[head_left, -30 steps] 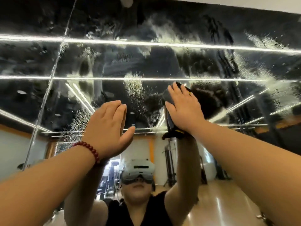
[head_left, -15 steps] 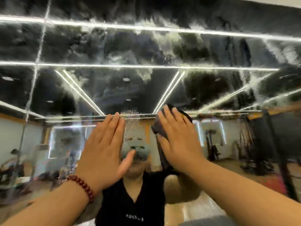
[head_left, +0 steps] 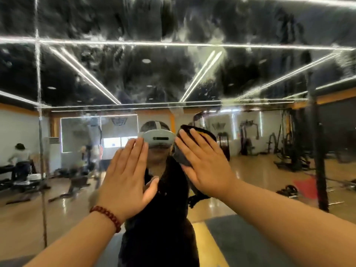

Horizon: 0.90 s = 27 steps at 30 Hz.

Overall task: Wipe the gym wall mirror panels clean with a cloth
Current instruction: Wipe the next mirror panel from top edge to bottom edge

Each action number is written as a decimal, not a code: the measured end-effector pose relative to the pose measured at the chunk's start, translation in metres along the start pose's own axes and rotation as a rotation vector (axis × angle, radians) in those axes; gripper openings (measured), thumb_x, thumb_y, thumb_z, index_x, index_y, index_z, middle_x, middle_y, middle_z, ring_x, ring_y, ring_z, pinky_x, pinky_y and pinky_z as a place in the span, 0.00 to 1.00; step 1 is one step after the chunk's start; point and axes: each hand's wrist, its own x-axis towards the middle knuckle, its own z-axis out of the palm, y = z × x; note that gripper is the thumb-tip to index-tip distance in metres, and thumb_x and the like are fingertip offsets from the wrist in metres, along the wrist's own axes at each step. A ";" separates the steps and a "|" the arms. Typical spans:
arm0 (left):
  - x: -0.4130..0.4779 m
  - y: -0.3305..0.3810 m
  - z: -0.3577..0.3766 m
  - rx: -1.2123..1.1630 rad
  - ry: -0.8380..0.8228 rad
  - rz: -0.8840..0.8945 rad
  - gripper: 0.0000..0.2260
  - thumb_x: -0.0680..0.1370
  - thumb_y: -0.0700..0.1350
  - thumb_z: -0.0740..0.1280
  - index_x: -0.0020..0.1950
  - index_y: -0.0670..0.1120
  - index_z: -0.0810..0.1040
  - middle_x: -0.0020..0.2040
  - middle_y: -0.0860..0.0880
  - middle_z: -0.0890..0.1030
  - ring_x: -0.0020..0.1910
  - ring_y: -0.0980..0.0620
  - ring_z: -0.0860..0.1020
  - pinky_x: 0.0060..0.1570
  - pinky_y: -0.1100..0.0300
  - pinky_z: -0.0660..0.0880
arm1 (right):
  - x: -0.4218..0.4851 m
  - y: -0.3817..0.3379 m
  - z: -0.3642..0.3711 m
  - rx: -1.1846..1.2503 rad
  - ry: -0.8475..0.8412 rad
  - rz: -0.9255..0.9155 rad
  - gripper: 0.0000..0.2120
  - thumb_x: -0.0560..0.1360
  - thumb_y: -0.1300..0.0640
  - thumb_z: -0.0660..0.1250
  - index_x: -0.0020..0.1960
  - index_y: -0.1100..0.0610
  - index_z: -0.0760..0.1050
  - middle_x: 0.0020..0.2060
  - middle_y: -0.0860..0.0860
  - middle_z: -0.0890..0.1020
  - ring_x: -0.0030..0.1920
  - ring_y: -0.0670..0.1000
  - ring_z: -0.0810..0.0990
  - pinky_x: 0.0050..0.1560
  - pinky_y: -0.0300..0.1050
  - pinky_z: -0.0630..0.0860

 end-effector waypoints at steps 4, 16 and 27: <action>0.002 -0.003 -0.006 0.004 -0.020 0.021 0.37 0.77 0.61 0.55 0.78 0.38 0.57 0.78 0.39 0.60 0.80 0.48 0.46 0.78 0.52 0.40 | 0.015 0.038 -0.015 0.019 -0.018 0.058 0.31 0.79 0.46 0.53 0.80 0.53 0.53 0.79 0.51 0.56 0.79 0.52 0.54 0.77 0.51 0.50; 0.030 -0.057 -0.025 0.033 0.061 0.002 0.35 0.79 0.59 0.53 0.79 0.39 0.49 0.79 0.41 0.55 0.79 0.51 0.42 0.77 0.53 0.42 | 0.058 0.028 -0.025 0.192 0.048 0.139 0.33 0.76 0.47 0.53 0.79 0.58 0.59 0.78 0.56 0.61 0.77 0.57 0.58 0.77 0.56 0.54; 0.043 -0.085 -0.021 0.068 0.081 0.142 0.35 0.79 0.59 0.54 0.77 0.36 0.57 0.77 0.37 0.61 0.76 0.41 0.58 0.76 0.49 0.49 | 0.065 0.002 -0.017 0.013 -0.058 -0.553 0.29 0.78 0.47 0.55 0.78 0.54 0.62 0.77 0.51 0.63 0.78 0.53 0.59 0.77 0.52 0.51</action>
